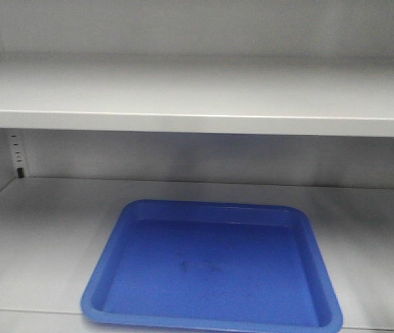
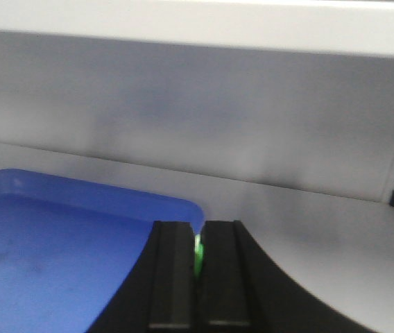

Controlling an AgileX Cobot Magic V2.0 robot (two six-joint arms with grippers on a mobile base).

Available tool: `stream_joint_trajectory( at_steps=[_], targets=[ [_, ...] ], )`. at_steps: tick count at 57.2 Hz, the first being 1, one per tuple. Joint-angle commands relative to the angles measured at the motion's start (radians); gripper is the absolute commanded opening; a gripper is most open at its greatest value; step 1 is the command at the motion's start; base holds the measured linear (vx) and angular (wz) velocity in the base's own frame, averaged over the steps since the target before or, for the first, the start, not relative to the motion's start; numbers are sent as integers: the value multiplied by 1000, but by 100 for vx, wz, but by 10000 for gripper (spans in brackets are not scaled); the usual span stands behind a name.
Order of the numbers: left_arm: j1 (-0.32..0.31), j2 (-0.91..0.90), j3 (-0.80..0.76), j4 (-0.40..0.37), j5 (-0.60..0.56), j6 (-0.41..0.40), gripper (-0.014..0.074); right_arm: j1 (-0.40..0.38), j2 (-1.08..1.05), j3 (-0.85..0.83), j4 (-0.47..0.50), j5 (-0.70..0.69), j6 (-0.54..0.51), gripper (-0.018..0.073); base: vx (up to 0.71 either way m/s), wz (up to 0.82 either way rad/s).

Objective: Sort red and green spoons into left cabinet
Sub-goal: 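Drive up to the open cabinet shelf holding the blue tray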

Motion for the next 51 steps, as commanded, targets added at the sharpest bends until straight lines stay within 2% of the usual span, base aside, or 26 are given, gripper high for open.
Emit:
stream_joint_trajectory(
  at_steps=[1, 19, 51],
  targets=[
    [-5, -1, -28, -14, -83, -5, -1, -2, -2, -30, -4, -84, -9, -4, 10, -26],
    [-5, -1, -28, -14, -83, -5, -1, -2, -2, -30, -4, -84, -9, -4, 6, -18],
    [-5, -1, -28, -14, -83, -5, -1, -2, -2, -30, -4, -84, -9, -4, 0, 0]
  ],
)
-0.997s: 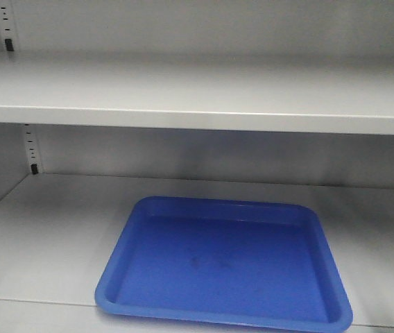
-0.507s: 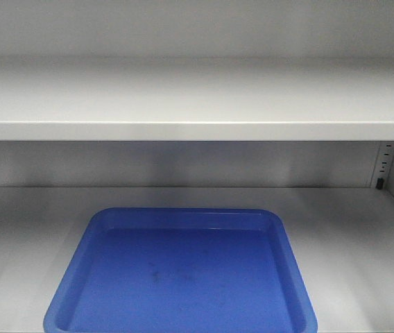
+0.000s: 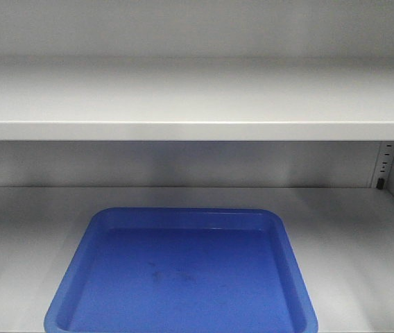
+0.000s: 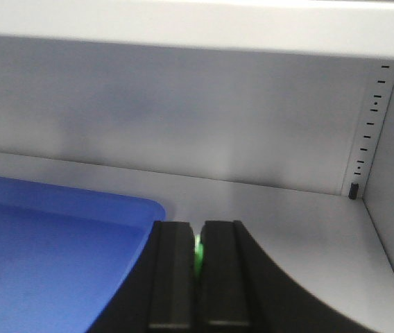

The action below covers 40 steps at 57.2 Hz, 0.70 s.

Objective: Sort red and green spoons into left cabinet
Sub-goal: 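Drive up to the open cabinet shelf holding the blue tray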

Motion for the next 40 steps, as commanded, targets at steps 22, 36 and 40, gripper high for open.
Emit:
stream_joint_trajectory(
  at_steps=[22, 36, 40],
  targets=[
    [-5, 1, -28, -14, -192, -5, -1, -2, -2, -30, 2, -113, -9, -4, 0, 0],
    [-5, -1, -28, -19, -210, -11, -1, -2, -2, -30, 2, -65, -9, -4, 0, 0],
    [-5, 5, -28, -65, -198, -54, -1, -2, 9, -30, 2, -43, -9, -4, 0, 0]
  ],
)
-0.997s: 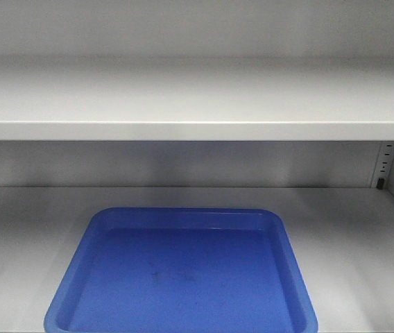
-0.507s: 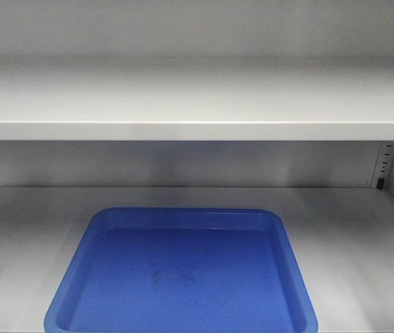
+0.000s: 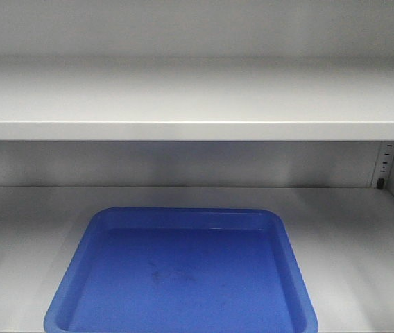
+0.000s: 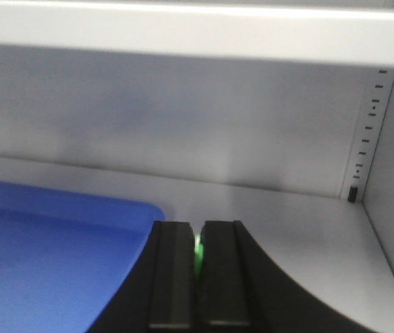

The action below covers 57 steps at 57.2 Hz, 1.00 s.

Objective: Sort red and green spoons into left cabinet
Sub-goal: 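Drive up to the open cabinet shelf holding the blue tray, then extend both grippers with spoons over the blue tray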

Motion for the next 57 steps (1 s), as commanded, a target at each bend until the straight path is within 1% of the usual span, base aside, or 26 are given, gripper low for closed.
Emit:
stream_joint_trajectory(
  at_steps=[1, 4, 8, 13, 18, 20, 24, 27, 30, 36, 41, 46, 52, 57],
  targets=[
    [-5, 10, -28, -75, -69, -67, -1, -2, 17, -30, 0, -48, -9, -4, 0, 0],
    [-5, 28, -28, -139, -37, -109, -1, -2, 34, -30, 5, -47, -9, -4, 0, 0],
    [-5, 75, -28, -194, -11, -108, -1, -2, 73, -30, 35, -58, -8, -4, 0, 0],
    [-6, 140, -29, -267, -14, -84, -1, -2, 133, -30, 105, -110, -10, -4, 0, 0],
    [-6, 203, -30, -358, -32, -25, -1, -2, 197, -30, 184, -178, -16, -3, 0, 0],
    [-7, 231, -32, -413, -35, 15, -1, 7, 225, -30, 226, -202, -17, -1, 0, 0],
    [-23, 268, -32, -519, -35, 98, -1, 42, 264, -30, 259, -237, -26, -1, 0, 0],
    [-51, 287, -32, -591, -43, 178, -1, 97, 293, -30, 259, -282, -44, -1, 0, 0],
    [-92, 305, -32, -668, -63, 284, -1, 154, 317, -30, 255, -332, -69, -1, 0, 0],
    [-163, 325, -35, -812, -132, 461, -1, 274, 373, -31, 255, -474, -117, -1, 0, 0],
    [-205, 344, -62, -913, -167, 558, -1, 339, 427, -45, 256, -556, -117, -1, 0, 0],
    [-233, 392, -108, -952, -158, 612, -1, 378, 492, -84, 256, -578, -111, -1, 0, 0],
    [-267, 465, -186, -953, -138, 612, -1, 409, 574, -147, 256, -584, -108, 0, 0, 0],
    [-295, 530, -244, -953, -139, 611, -1, 420, 630, -199, 255, -591, -102, 0, 0, 0]
  ],
)
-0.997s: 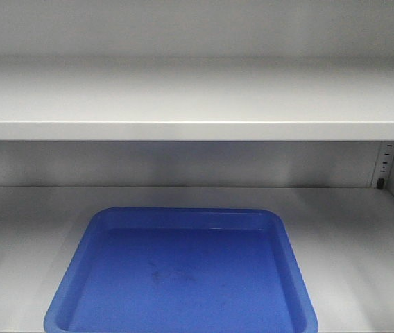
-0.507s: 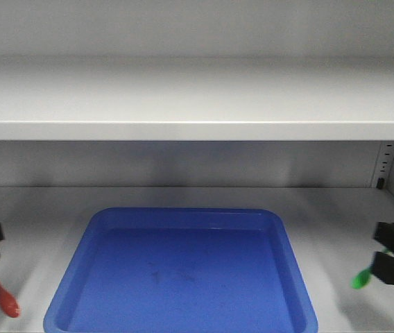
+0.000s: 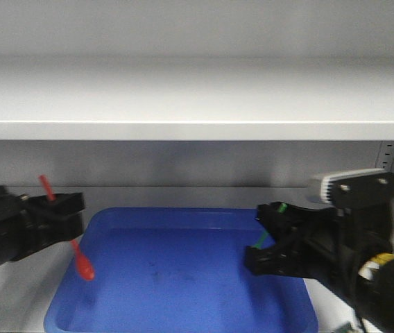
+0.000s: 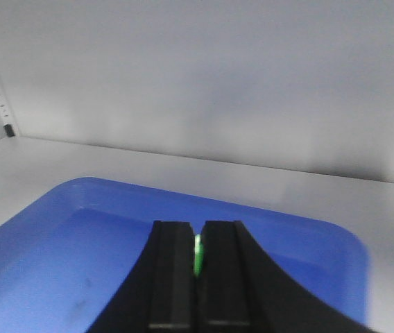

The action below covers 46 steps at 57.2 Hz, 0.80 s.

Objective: Sort red and green spoons into left cabinet
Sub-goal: 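Extend both grippers with spoons over the blue tray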

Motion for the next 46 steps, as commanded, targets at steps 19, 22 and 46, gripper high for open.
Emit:
stream_joint_trajectory(
  at_steps=[19, 22, 46],
  targets=[
    [-83, 213, -171, -95, -40, -4, -1, 7, 160, -163, -9, -102, 61, 3, 0, 0],
    [-84, 228, -171, -113, -43, -4, 0, 7, 167, -163, -10, -102, 61, 9, 0, 0],
    [-83, 264, -171, -102, -28, 26, 347, 7, 172, -163, -36, -103, 52, 509, 0, 0]
  ],
)
